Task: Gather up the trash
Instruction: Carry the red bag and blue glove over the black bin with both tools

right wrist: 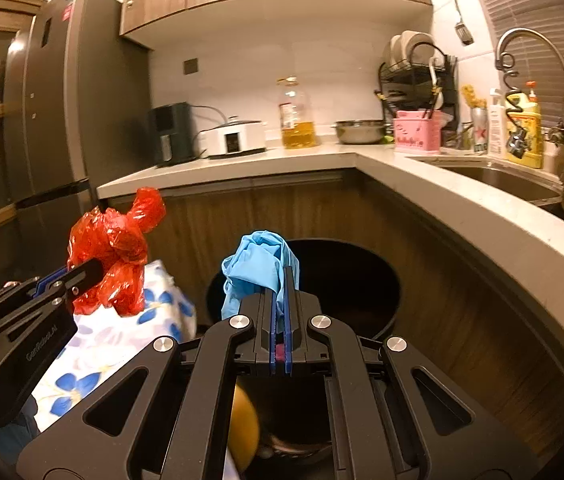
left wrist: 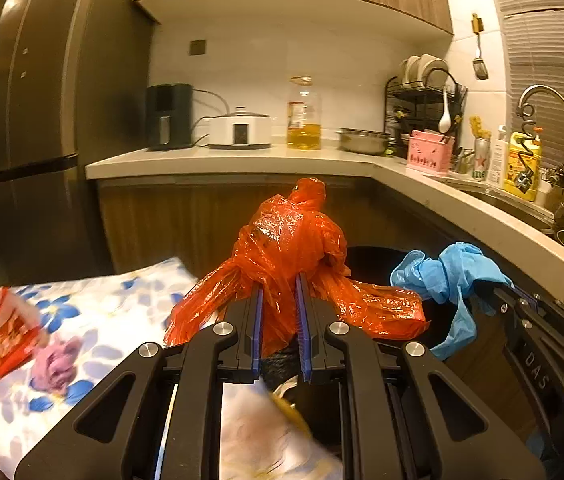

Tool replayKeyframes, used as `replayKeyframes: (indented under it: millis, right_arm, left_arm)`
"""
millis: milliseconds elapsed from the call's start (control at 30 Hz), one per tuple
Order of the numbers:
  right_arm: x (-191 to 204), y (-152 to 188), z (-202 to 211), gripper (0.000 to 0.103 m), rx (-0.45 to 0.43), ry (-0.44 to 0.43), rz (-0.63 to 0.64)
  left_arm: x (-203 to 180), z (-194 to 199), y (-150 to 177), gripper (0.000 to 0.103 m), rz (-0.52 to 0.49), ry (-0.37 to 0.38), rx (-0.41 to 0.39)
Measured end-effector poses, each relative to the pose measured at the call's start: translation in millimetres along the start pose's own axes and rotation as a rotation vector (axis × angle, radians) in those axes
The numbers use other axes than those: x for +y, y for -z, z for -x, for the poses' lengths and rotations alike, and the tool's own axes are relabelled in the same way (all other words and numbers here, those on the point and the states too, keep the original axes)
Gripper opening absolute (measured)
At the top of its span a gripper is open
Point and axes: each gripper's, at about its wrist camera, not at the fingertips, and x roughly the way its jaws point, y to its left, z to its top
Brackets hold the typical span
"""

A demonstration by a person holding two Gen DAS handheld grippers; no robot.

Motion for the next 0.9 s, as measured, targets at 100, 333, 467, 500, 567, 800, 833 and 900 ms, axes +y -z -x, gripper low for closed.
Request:
replayKeyframes:
  millis: [100,333,467,500,567,800,833,900]
  right_arm:
    - [-9.4,-4.0,-5.3,0.003,-0.006,0.021,-0.002]
    - [-24.3,-9.7,-19.8,0.003,-0.014,0.047,-0.008]
    - [-29.7,-10.6,-27.8,0.003,-0.01,0.053,-0.014]
    - [-31.1,-10.8,-29.6,0.003,-0.009,0.053,-0.016]
    - [-33.7,-10.6,-33.5,0.003,-0.007,0.056,-0.016]
    - [-40.7,-12.0,-42.7,0.003,-0.002,0.052,-0.018]
    - [-41.5,-12.1,-44.4,0.003,0.001,0.049,-0.019]
    - [-42.5,-12.4,-46.8,0.003,0.003,0.047,-0.018]
  left_arm:
    - [-13.9,-13.2,-3.6,0.014,-0.01,0.03,0.005]
    - [-31.2,-40.1,-4.1,0.015,-0.026,0.071,0.031]
    - [-37.3,-52.4,-1.7,0.014,-0.025,0.09,0.05]
    - [-39.0,-54.8,-1.6,0.014,-0.028,0.091,0.053]
    - [-42.9,-59.4,-0.1,0.014,-0.034,0.097,0.058]
    - [-47.1,-71.4,0.8,0.015,-0.035,0.106,0.071]
    - [-47.3,-73.1,1.0,0.015,-0.035,0.105,0.073]
    - [-46.7,-75.4,1.1,0.015,-0.032,0.105,0.075]
